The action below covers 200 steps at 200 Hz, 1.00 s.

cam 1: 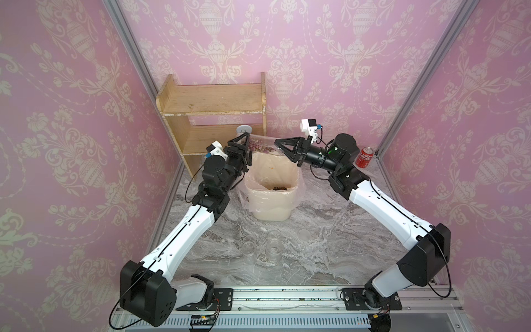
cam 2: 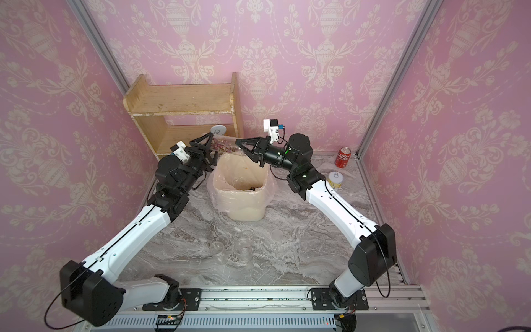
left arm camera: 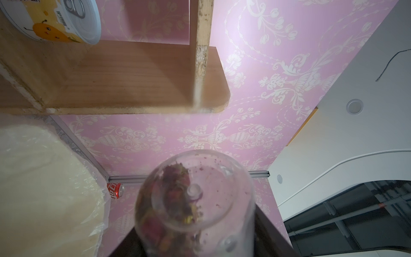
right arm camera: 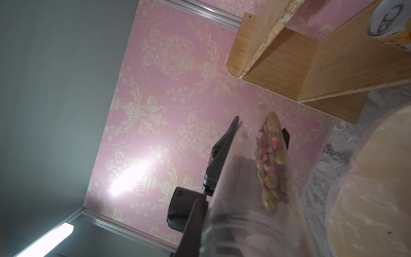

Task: Empty the moldy dried flower tea in the jars
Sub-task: Pour the moldy dried flower tea into the trash bin.

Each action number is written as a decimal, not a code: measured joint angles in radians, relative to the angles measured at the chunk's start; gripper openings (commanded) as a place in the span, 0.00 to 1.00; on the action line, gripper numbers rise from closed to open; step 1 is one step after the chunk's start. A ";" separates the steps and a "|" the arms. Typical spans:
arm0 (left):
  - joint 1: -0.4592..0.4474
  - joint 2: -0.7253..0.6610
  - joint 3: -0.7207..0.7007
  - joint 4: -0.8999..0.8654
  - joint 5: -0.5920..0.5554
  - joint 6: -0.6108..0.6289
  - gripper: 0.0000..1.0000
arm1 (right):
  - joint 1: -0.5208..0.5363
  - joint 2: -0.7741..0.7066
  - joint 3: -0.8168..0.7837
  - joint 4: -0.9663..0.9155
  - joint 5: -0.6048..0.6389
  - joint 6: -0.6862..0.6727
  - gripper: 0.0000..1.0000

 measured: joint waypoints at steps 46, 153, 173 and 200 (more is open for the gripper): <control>0.002 0.001 -0.033 0.035 -0.005 -0.013 0.39 | -0.003 0.000 -0.019 -0.001 0.001 0.004 0.28; 0.033 0.003 -0.084 0.029 -0.027 0.066 0.27 | -0.086 -0.115 -0.064 -0.269 0.070 -0.204 0.62; 0.034 0.002 -0.084 0.011 -0.030 0.118 0.27 | -0.093 -0.146 -0.064 -0.350 0.088 -0.277 0.64; 0.034 -0.012 -0.083 -0.044 -0.034 0.226 0.28 | -0.098 -0.183 -0.064 -0.489 0.126 -0.392 0.72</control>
